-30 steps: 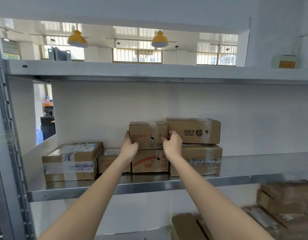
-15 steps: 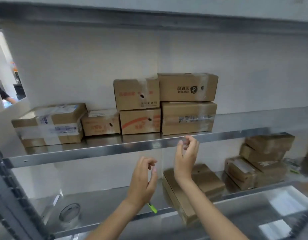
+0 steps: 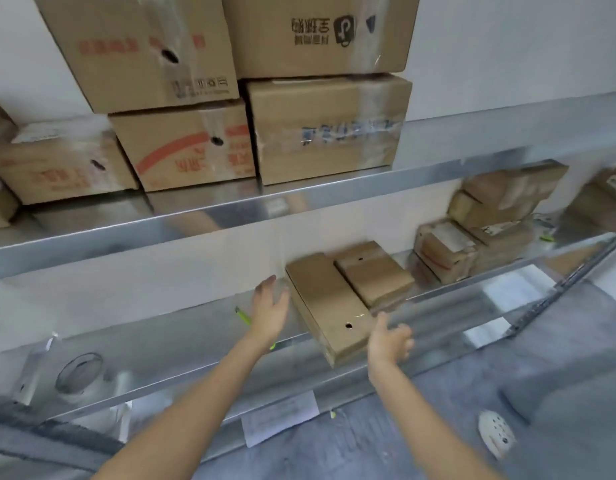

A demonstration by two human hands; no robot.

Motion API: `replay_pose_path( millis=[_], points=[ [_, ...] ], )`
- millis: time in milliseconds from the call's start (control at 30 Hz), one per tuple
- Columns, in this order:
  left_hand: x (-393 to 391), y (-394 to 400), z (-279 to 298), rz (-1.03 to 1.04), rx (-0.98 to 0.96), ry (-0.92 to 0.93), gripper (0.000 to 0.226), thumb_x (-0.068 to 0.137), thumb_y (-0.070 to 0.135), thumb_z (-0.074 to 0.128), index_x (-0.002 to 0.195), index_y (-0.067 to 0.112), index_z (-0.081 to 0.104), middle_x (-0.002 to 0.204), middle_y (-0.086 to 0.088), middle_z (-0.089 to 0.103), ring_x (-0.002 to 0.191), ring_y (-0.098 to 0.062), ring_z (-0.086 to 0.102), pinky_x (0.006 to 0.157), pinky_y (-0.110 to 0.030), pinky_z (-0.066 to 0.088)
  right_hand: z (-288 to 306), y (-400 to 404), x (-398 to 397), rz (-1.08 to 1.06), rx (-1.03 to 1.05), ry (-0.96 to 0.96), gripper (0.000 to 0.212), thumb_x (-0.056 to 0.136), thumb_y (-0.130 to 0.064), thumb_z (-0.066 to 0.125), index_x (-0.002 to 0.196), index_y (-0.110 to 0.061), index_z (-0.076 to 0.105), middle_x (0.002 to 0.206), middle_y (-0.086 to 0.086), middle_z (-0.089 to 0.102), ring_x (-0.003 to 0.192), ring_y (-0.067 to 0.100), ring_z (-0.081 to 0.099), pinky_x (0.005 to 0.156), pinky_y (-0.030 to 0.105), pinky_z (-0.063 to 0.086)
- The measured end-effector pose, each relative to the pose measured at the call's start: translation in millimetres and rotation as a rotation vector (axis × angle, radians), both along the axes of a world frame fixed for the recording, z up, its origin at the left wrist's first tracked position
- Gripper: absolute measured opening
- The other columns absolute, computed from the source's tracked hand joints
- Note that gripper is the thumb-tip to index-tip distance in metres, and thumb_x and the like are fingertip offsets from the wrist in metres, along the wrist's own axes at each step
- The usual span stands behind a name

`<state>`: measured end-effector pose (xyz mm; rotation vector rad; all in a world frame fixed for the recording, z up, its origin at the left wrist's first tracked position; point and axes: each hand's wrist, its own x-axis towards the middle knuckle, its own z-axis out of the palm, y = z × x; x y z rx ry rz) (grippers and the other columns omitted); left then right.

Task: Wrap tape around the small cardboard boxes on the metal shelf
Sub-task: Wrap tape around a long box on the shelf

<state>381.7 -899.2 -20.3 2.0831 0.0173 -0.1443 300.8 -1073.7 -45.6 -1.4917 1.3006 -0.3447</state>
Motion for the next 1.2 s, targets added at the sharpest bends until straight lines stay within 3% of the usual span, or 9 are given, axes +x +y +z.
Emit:
replay_pose_path(
  millis=[100, 233, 300, 500, 600, 667, 867, 1000, 1200],
  points=[
    [32, -23, -6, -0.027, 0.113, 0.048, 0.054, 0.103, 0.026, 0.045, 0.15, 0.003, 0.03, 0.155, -0.018, 0.028, 0.143, -0.032, 0.027, 0.117, -0.036, 0.021, -21, 9, -8, -0.009, 0.275, 0.053, 0.072, 0.093, -0.04, 0.057, 0.144, 0.002, 0.028, 0.147, 0.027, 0.029, 0.128, 0.043, 0.039, 0.094, 0.045, 0.037],
    [69, -46, -16, -0.001, 0.203, 0.132, 0.062, 0.103, 0.034, 0.043, 0.154, 0.007, 0.021, 0.16, -0.016, 0.02, 0.147, -0.032, 0.021, 0.117, -0.037, 0.016, -38, 18, -10, -0.034, 0.695, -0.07, 0.104, 0.079, -0.051, 0.073, 0.153, -0.016, 0.008, 0.154, 0.011, 0.026, 0.137, 0.036, 0.032, 0.11, 0.053, 0.032],
    [79, -52, -27, 0.001, 0.224, 0.187, 0.064, 0.103, 0.037, 0.041, 0.155, 0.008, 0.017, 0.161, -0.015, 0.017, 0.146, -0.034, 0.021, 0.118, -0.038, 0.018, -46, 17, -5, 0.002, 0.765, -0.104, 0.113, 0.074, -0.052, 0.077, 0.154, -0.022, 0.003, 0.154, 0.009, 0.028, 0.137, 0.033, 0.033, 0.112, 0.054, 0.029],
    [64, -60, -66, -0.084, 0.064, 0.227, 0.07, 0.101, 0.015, 0.049, 0.155, 0.004, 0.007, 0.163, -0.012, 0.012, 0.15, -0.025, 0.015, 0.121, -0.034, 0.015, -63, 15, 0, 0.064, 0.857, -0.235, 0.09, 0.075, -0.042, 0.079, 0.144, -0.032, 0.023, 0.132, 0.005, 0.056, 0.117, 0.028, 0.056, 0.095, 0.05, 0.049],
    [60, -57, -73, -0.083, 0.043, 0.202, 0.074, 0.1, 0.011, 0.051, 0.155, 0.006, 0.004, 0.163, -0.011, 0.008, 0.15, -0.024, 0.012, 0.12, -0.03, 0.012, -60, 13, -1, 0.048, 0.866, -0.305, 0.082, 0.072, -0.034, 0.082, 0.138, -0.029, 0.033, 0.124, 0.007, 0.061, 0.108, 0.027, 0.062, 0.076, 0.04, 0.055],
    [62, -54, -70, -0.08, 0.027, 0.189, 0.072, 0.099, 0.011, 0.053, 0.155, 0.005, 0.009, 0.162, -0.014, 0.014, 0.148, -0.026, 0.017, 0.119, -0.031, 0.015, -58, 12, -5, 0.054, 0.844, -0.334, 0.078, 0.072, -0.033, 0.082, 0.135, -0.031, 0.037, 0.121, 0.006, 0.063, 0.105, 0.026, 0.064, 0.075, 0.038, 0.055],
    [62, 2, -32, 0.125, -0.111, 0.04, 0.058, 0.101, 0.028, 0.051, 0.152, 0.01, 0.03, 0.153, -0.007, 0.035, 0.141, -0.023, 0.033, 0.112, -0.029, 0.025, -33, 18, -32, 0.3, 0.678, -0.408, 0.063, 0.073, -0.041, 0.077, 0.129, -0.035, 0.05, 0.115, -0.003, 0.071, 0.1, 0.017, 0.07, 0.089, 0.043, 0.055],
    [51, 87, -4, 0.242, -0.229, -0.075, 0.029, 0.102, 0.02, 0.05, 0.126, 0.007, 0.06, 0.117, -0.001, 0.061, 0.118, -0.026, 0.055, 0.089, -0.024, 0.035, -6, 41, -5, 0.521, 0.623, -0.391, 0.055, 0.081, -0.045, 0.069, 0.131, -0.026, 0.054, 0.118, -0.001, 0.07, 0.109, 0.018, 0.066, 0.095, 0.043, 0.052],
    [-12, 211, -19, 0.491, -0.27, -0.083, 0.03, 0.103, 0.014, 0.044, 0.126, -0.001, 0.058, 0.124, -0.011, 0.062, 0.11, -0.022, 0.056, 0.093, -0.029, 0.039, 14, 135, 68, 0.769, 0.447, -0.288, 0.066, 0.089, -0.059, 0.05, 0.145, -0.026, 0.039, 0.137, -0.014, 0.051, 0.125, 0.013, 0.047, 0.107, 0.036, 0.033]
  ],
)
